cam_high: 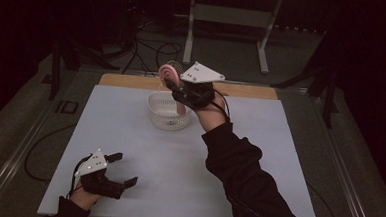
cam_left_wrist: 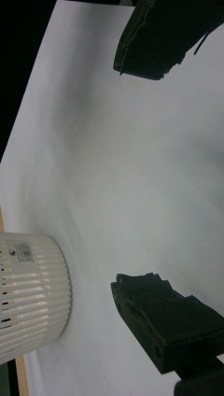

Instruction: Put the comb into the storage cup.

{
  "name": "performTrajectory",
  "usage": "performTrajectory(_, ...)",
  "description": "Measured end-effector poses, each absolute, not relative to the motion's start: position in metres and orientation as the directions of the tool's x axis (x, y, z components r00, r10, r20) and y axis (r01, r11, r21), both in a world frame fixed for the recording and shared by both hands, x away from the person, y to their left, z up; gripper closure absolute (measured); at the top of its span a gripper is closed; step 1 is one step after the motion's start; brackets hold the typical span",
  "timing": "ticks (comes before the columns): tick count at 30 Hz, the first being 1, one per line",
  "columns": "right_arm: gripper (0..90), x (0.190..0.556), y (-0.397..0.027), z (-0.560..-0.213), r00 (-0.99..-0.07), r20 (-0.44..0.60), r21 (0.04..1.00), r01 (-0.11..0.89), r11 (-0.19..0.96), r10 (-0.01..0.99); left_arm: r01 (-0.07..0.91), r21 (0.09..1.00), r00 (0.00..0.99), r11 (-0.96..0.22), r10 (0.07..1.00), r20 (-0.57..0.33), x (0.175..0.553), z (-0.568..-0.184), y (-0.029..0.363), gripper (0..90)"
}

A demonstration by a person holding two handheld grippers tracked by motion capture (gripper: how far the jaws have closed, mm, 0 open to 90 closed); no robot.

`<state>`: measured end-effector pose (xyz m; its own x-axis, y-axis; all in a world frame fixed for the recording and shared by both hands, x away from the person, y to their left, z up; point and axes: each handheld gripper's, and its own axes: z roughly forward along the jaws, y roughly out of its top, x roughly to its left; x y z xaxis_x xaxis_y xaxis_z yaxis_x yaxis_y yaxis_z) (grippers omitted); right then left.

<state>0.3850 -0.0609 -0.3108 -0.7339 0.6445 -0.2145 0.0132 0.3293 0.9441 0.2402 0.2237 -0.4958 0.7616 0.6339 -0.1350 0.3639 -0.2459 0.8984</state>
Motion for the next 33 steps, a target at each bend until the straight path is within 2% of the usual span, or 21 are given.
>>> performTrajectory(15,64.4,0.411,-0.049,-0.309,-0.702,-0.251,0.938,-0.005,0.348,0.666,0.353,0.902,0.768,-0.249,0.628,-0.127,0.240,-0.495,0.225,0.0)
performTrajectory(33,64.5,0.437,-0.041,-0.354,-0.686,-0.283,0.918,0.010,0.397,0.670,0.341,0.907,0.779,-0.248,0.615,-0.124,0.240,-0.497,0.223,0.0)
